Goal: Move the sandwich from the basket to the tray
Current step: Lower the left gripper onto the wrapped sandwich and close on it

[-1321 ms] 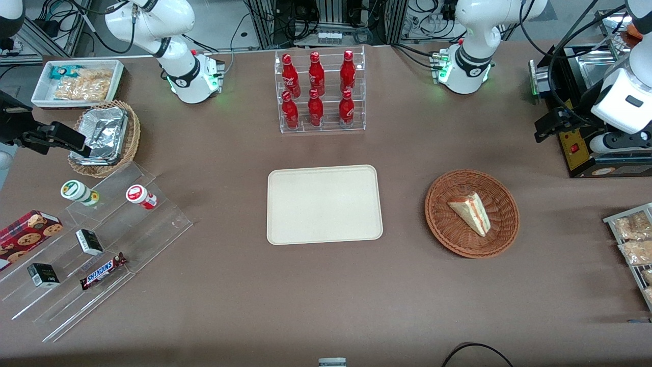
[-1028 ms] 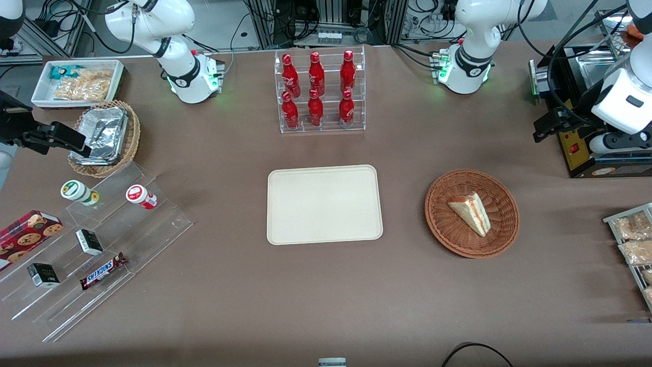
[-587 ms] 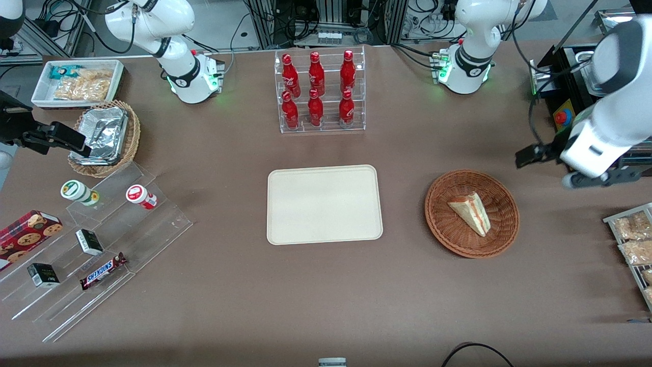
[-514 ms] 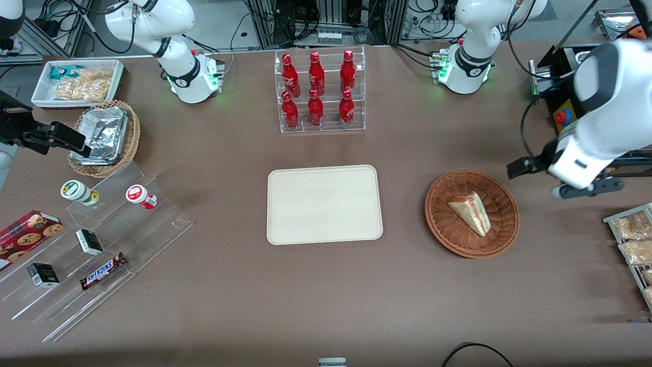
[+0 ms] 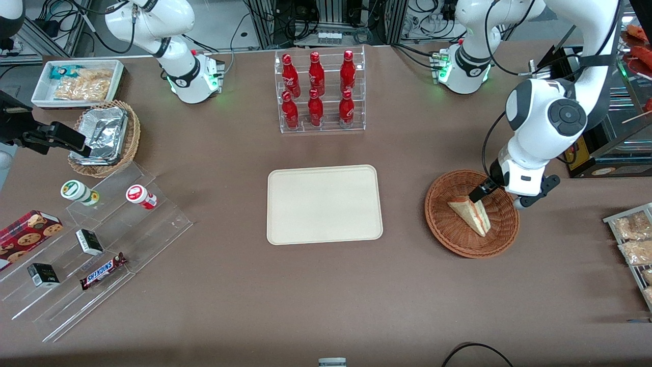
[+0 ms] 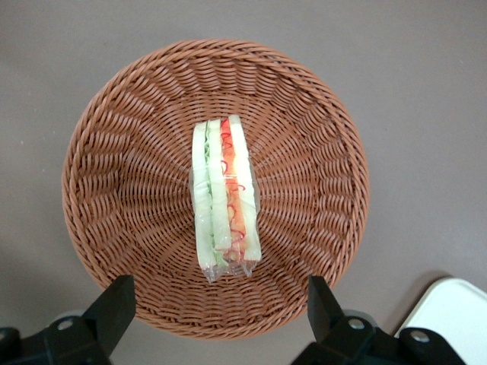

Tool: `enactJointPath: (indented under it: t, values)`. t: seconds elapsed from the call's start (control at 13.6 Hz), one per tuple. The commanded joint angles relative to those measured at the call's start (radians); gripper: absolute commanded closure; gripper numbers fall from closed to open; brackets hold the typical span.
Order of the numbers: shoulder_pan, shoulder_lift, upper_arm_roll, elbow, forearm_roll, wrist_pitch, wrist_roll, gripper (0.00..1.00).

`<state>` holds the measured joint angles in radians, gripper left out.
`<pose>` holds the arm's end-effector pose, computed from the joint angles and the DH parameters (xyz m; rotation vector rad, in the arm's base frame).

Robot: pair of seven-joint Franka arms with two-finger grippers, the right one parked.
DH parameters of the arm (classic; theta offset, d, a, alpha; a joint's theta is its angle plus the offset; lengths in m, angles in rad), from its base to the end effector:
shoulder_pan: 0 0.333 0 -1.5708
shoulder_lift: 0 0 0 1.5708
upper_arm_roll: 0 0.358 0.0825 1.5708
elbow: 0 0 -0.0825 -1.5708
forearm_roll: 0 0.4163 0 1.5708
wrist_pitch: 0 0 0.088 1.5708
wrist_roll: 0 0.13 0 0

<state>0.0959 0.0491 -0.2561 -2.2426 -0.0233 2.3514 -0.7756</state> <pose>0.5555 -0.0901 0.3501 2.9342 0.9593 0.0638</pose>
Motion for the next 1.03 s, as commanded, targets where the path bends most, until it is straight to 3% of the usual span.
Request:
enactJointPath:
  t: [0.0, 0.37, 0.95]
  values:
    - [0.004, 0.035, -0.006, -0.003, 0.009, 0.054, -0.071, 0.0]
    - [0.002, 0.123, -0.009, 0.0, 0.009, 0.146, -0.077, 0.0]
    - [0.005, 0.196, -0.009, 0.006, 0.009, 0.149, -0.076, 0.0]
